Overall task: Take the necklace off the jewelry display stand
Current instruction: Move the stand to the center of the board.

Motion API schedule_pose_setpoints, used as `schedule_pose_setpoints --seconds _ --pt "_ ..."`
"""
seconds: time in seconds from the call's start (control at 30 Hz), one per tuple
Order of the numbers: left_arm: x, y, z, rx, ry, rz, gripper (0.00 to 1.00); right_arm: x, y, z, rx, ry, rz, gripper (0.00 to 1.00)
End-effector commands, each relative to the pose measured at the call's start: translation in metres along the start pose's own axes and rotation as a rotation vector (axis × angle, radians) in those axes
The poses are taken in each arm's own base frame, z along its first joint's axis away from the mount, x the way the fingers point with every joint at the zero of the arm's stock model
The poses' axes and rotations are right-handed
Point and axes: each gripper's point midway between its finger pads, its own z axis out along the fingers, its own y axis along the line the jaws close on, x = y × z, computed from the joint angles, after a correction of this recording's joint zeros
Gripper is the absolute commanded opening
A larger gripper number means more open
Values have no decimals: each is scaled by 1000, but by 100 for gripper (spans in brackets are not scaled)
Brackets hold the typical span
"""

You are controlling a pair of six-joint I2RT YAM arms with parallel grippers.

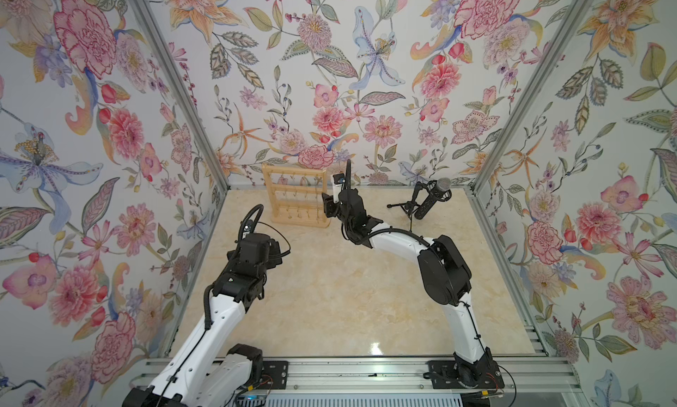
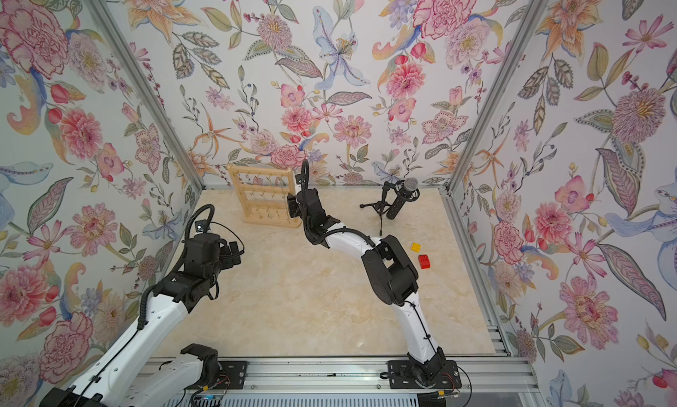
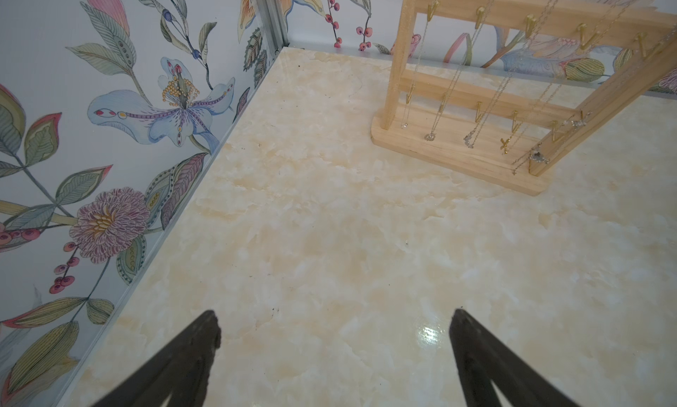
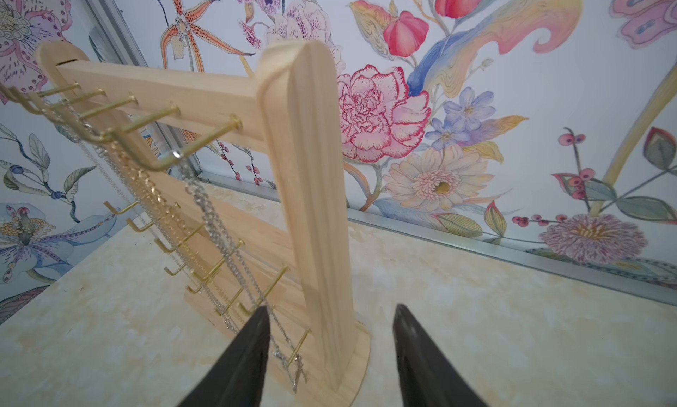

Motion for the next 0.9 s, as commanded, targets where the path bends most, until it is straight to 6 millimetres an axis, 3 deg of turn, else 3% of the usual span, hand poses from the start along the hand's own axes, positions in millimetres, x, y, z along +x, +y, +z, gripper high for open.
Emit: schedule_pose_setpoints --seconds 0.0,0.37,0.87 --pt "3 2 4 -5 8 7 99 -37 5 -3 -2 -61 33 56" --pt "3 0 4 1 10 8 99 -44 12 11 12 -51 23 56" --pt "3 0 4 5 9 7 99 -34 9 25 46 -49 29 53"
